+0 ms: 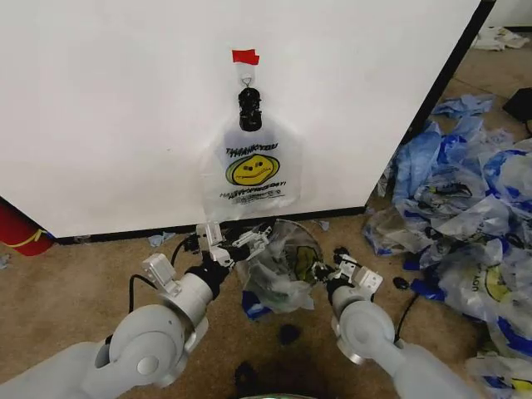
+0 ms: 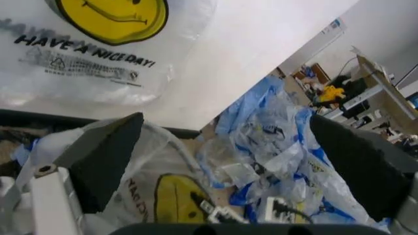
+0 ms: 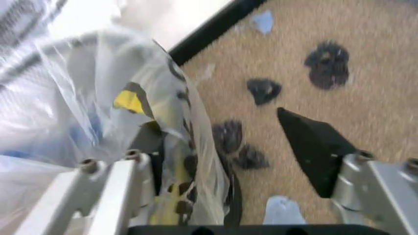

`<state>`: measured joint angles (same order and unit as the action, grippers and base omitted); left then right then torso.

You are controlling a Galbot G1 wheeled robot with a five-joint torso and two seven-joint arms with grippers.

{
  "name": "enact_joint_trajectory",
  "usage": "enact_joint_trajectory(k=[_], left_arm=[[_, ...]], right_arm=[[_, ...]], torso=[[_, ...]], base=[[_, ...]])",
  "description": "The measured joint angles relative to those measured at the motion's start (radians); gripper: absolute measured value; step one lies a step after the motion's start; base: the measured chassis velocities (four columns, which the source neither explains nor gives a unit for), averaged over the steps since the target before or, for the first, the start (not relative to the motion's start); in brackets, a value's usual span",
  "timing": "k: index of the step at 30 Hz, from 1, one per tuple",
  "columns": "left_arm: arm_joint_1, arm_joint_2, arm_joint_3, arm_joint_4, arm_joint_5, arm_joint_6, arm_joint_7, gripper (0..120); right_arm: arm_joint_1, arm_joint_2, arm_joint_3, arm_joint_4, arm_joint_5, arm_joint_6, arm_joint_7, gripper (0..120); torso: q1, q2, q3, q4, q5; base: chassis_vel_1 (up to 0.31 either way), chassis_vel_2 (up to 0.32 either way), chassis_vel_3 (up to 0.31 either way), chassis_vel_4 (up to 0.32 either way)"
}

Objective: Pick up the garbage bag from the wall and place it over the trash bin.

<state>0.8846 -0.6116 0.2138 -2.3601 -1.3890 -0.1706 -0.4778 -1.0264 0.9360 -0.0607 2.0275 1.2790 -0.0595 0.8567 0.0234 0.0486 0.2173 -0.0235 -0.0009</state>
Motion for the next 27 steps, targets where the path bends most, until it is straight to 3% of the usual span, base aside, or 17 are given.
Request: enact_joint_trajectory(k=[11,20,27], left_arm=[[0.027,0.0,-0.007,-0.016,0.015,0.001,-0.006,100],[0.05,0.003,-0.021,-0.028,0.03,-0.001,-0.01,100],[0.095,0.004,-0.037,-0.037,0.062,-0.008,-0.013,100]], right_arm=[[-0.053,-0.036,0.068,0.057,0.021,-0.008,-0.09,98],[-0.096,-0.024,0.085,0.035,-0.008,0.016,-0.176,100],[-0.142,-0.018,0.103,-0.039,-0.103,0.131,-0.394,100]], torso=[[0.0,0.0,0.0,0.0,0.0],[0.0,0.0,0.0,-0.0002,-0.0001],[0.0,0.0,0.0,-0.0001,0.0]], base=[[0.0,0.0,0.0,0.0],[0.0,0.0,0.0,0.0],[0.0,0.0,0.0,0.0]])
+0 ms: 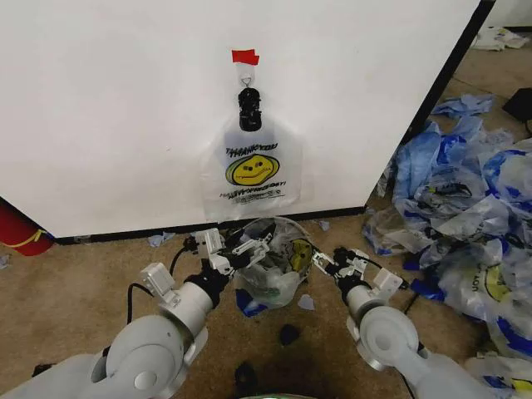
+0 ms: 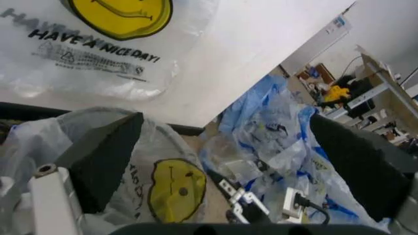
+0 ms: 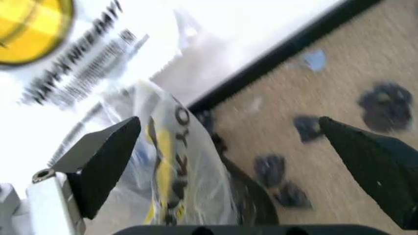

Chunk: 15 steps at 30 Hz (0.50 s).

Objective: Pick up the garbage bag from the wall and place it over the trash bin.

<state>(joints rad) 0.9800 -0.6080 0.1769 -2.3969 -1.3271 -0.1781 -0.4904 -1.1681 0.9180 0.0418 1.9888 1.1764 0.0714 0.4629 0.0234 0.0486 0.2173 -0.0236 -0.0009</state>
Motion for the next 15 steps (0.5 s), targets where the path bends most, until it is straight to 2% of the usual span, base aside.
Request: enact_joint_trajectory(k=[3,4,9,13,15], left_arm=[[0.017,-0.004,-0.002,-0.001,0.014,-0.006,0.0,100],[0.017,-0.004,-0.002,-0.001,0.014,-0.006,0.0,100],[0.01,-0.007,-0.009,-0.001,0.018,-0.012,0.0,100],[-0.004,-0.007,-0.016,-0.001,0.023,-0.015,-0.006,100],[-0.024,-0.011,-0.026,0.008,0.093,-0.012,-0.026,100]], right_arm=[[-0.02,0.002,0.015,-0.041,-0.019,0.066,-0.179,100],[-0.02,0.002,0.015,-0.041,-0.019,0.066,-0.179,100],[-0.035,0.004,0.033,-0.089,-0.026,0.15,-0.396,100],[-0.042,-0.006,0.051,-0.084,-0.032,0.196,-0.496,100],[-0.041,-0.017,0.09,-0.045,-0.112,0.265,-0.549,100]], torso=[[0.0,0.0,0.0,0.0,-0.0001],[0.0,0.0,0.0,0.0,-0.0001],[0.0,0.0,0.0,0.0001,0.0],[0.0,0.0,0.0,-0.0001,0.0],[0.0,0.0,0.0,0.0,0.0001]], base=[[0.0,0.0,0.0,0.0],[0.0,0.0,0.0,0.0],[0.0,0.0,0.0,0.0],[0.0,0.0,0.0,0.0],[0.0,0.0,0.0,0.0]])
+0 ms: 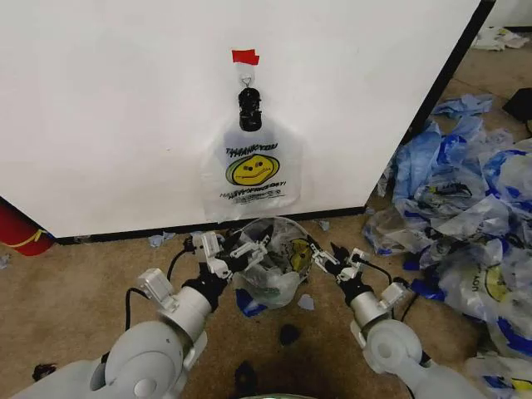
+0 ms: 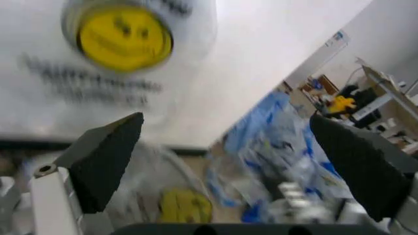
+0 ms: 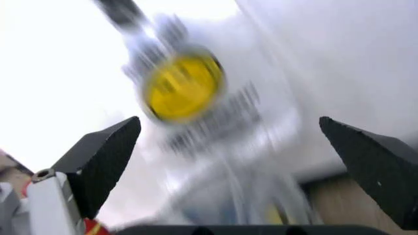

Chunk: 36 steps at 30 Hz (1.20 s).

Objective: Pick up the garbage bag from the wall and place it over the trash bin.

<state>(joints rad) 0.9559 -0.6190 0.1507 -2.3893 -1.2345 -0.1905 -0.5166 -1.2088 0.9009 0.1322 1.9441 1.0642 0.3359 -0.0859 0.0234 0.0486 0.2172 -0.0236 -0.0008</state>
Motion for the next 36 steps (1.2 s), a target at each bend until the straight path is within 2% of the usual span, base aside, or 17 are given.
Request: enact_joint_trajectory(k=[1,2,7,11,13,14,17,19,21,27,36], left_arm=[[-0.006,-0.008,-0.01,0.018,0.066,-0.001,-0.004,100],[-0.006,-0.008,-0.01,0.018,0.066,-0.001,-0.004,100],[0.004,-0.043,-0.073,0.099,0.296,-0.024,-0.019,100],[0.029,-0.06,-0.102,0.124,0.365,-0.025,-0.034,100],[0.081,-0.101,-0.158,0.138,0.439,-0.016,-0.071,100],[0.097,-0.122,-0.187,0.138,0.457,-0.005,-0.087,100],[0.13,-0.154,-0.247,0.136,0.494,0.01,-0.102,100],[0.178,-0.186,-0.32,0.134,0.529,0.015,-0.104,100],[0.226,-0.203,-0.371,0.135,0.551,0.015,-0.102,100],[0.302,-0.228,-0.42,0.142,0.577,0.0,-0.091,100],[0.32,-0.237,-0.417,0.108,0.573,0.015,-0.081,100]], right_arm=[[0.002,-0.006,0.023,0.022,-0.055,0.027,0.002,100],[0.002,-0.006,0.023,0.022,-0.055,0.027,0.002,100],[-0.02,-0.019,0.161,0.09,-0.305,0.116,0.042,100],[-0.057,-0.018,0.226,0.115,-0.406,0.125,0.099,100],[-0.145,-0.005,0.345,0.142,-0.545,0.119,0.169,100],[-0.181,0.006,0.392,0.146,-0.575,0.111,0.176,100],[-0.229,0.023,0.431,0.167,-0.563,0.082,0.217,100],[-0.269,0.039,0.456,0.208,-0.499,0.049,0.253,100],[-0.289,0.053,0.473,0.233,-0.469,0.039,0.276,100],[-0.332,0.075,0.504,0.282,-0.473,0.033,0.292,100],[-0.378,0.085,0.52,0.326,-0.521,0.053,0.267,100]], torso=[[0.0,0.0,0.0,0.0001,-0.0001],[0.0,0.0,0.0,0.0001,-0.0001],[0.0,0.0,0.0,0.0,0.0],[0.0,0.0,0.0,0.0001,-0.0006],[0.0,0.0,0.0,0.0001,0.0],[0.0,0.0,0.0,-0.0004,-0.0011],[0.0,0.0,0.0,-0.0003,0.0009],[0.0,0.0,0.0,-0.0002,-0.0007],[0.0,0.0,0.0,0.0003,-0.0001],[0.0,0.0,0.0,0.0,0.0],[0.0,0.0,0.0,-0.0002,-0.0003]], base=[[0.0,0.0,0.0,0.0],[0.0,0.0,0.0,0.0],[0.0,0.0,0.0,0.0],[0.0,0.0,0.0,0.0],[0.0,0.0,0.0,0.0],[0.0,0.0,0.0,0.0],[0.0,0.0,0.0,0.0],[0.0,0.0,0.0,0.0],[0.0,0.0,0.0,0.0],[0.0,0.0,0.0,0.0],[0.0,0.0,0.0,0.0]])
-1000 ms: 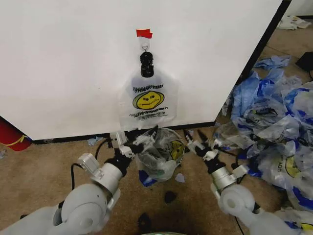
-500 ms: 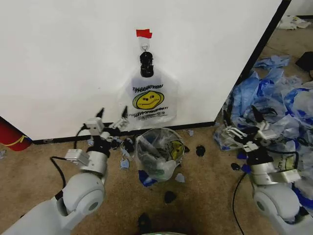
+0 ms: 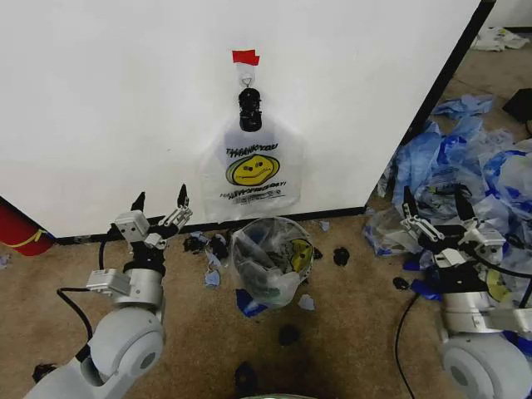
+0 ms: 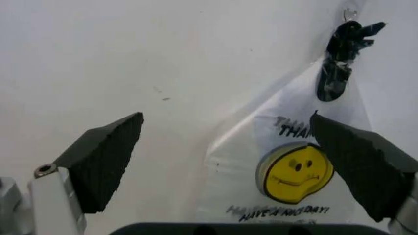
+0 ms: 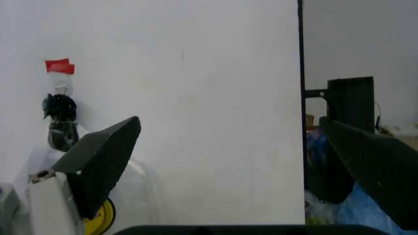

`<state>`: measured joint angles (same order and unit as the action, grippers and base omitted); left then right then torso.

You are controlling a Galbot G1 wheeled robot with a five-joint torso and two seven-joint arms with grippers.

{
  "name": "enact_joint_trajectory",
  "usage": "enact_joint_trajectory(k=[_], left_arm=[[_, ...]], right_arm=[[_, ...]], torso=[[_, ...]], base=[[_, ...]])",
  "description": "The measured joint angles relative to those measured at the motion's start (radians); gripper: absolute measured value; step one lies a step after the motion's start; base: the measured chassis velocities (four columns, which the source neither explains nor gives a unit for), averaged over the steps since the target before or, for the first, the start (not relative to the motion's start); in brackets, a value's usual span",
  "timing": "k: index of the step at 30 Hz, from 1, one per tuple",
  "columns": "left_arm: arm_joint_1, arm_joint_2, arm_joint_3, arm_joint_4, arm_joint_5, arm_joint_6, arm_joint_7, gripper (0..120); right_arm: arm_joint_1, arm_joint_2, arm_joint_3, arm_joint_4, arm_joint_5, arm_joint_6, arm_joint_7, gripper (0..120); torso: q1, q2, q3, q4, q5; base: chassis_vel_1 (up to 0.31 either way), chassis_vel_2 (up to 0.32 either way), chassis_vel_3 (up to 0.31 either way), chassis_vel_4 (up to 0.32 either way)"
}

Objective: Pick up the garbage bag from the wall and place it over the trash bin.

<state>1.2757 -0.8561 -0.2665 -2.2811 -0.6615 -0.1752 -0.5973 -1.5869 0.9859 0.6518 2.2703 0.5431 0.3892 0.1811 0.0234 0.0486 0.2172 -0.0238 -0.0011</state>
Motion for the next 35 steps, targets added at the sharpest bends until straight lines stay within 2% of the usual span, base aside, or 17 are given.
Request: enact_joint_trajectory(k=[35], left_arm=[[-0.002,0.004,0.005,-0.006,-0.007,0.009,-0.001,100]], right_arm=[[0.004,-0.001,-0.004,-0.003,0.001,0.001,-0.003,100]], torso=[[0.0,0.0,0.0,0.0002,0.0001]], base=[[0.0,0.0,0.0,0.0]])
